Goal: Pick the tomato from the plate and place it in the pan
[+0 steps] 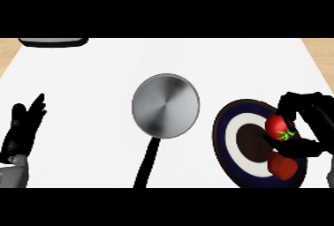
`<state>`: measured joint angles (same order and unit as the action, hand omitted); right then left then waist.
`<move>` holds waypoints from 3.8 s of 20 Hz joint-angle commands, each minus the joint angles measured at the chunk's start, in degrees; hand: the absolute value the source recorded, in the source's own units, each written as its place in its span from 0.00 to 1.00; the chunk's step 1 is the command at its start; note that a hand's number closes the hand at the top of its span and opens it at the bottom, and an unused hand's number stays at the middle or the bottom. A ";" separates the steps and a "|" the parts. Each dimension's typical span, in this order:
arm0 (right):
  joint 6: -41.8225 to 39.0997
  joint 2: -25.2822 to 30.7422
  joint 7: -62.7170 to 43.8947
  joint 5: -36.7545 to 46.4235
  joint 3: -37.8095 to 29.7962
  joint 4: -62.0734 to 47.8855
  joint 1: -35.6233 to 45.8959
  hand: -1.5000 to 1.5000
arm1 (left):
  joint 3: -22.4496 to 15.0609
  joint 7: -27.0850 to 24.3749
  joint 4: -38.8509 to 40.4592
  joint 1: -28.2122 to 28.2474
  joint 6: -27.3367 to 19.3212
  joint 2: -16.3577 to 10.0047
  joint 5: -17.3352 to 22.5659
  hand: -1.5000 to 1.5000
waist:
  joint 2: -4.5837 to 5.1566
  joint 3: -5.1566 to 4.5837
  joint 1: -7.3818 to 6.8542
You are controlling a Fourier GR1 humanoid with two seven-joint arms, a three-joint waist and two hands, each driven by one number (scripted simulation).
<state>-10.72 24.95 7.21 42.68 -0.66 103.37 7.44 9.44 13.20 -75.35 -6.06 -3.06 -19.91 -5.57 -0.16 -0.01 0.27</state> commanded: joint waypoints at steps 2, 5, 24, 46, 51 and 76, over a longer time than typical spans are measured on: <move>-1.11 -5.77 -4.86 1.64 3.80 2.02 4.11 1.00 | -0.25 0.27 -1.55 1.27 0.76 0.52 -0.90 0.50 | 0.13 0.00 -0.49; -4.02 -9.23 -11.42 -0.08 4.25 -0.33 12.25 1.00 | 1.02 -0.17 1.20 -1.89 1.28 -0.07 -0.12 0.50 | 0.21 -0.02 -0.68; 20.83 -24.92 -12.49 -3.12 11.87 -56.51 41.14 1.00 | 0.20 2.24 0.79 -4.48 1.45 1.75 -1.35 0.50 | 0.67 0.02 -2.24; 30.87 -24.95 4.01 -38.80 21.76 -78.21 48.03 0.00 | -1.95 0.29 3.08 -8.21 3.89 2.16 -2.43 0.50 | 2.10 0.14 -8.41; 35.04 -24.95 9.15 -46.00 20.31 -76.33 48.57 0.00 | -2.90 0.72 3.29 -8.82 2.26 3.90 -3.50 0.50 | 1.87 0.14 -7.26; 11.23 0.57 18.46 -57.13 6.15 -73.41 37.45 0.00 | 0.34 0.29 -0.61 -0.75 -0.83 4.40 -4.23 0.50 | 0.13 0.02 -0.23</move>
<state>6.71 21.44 23.65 -13.67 6.99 28.02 48.97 10.83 13.99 -75.31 -7.88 -2.07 -17.52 -8.45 -0.02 0.01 -0.04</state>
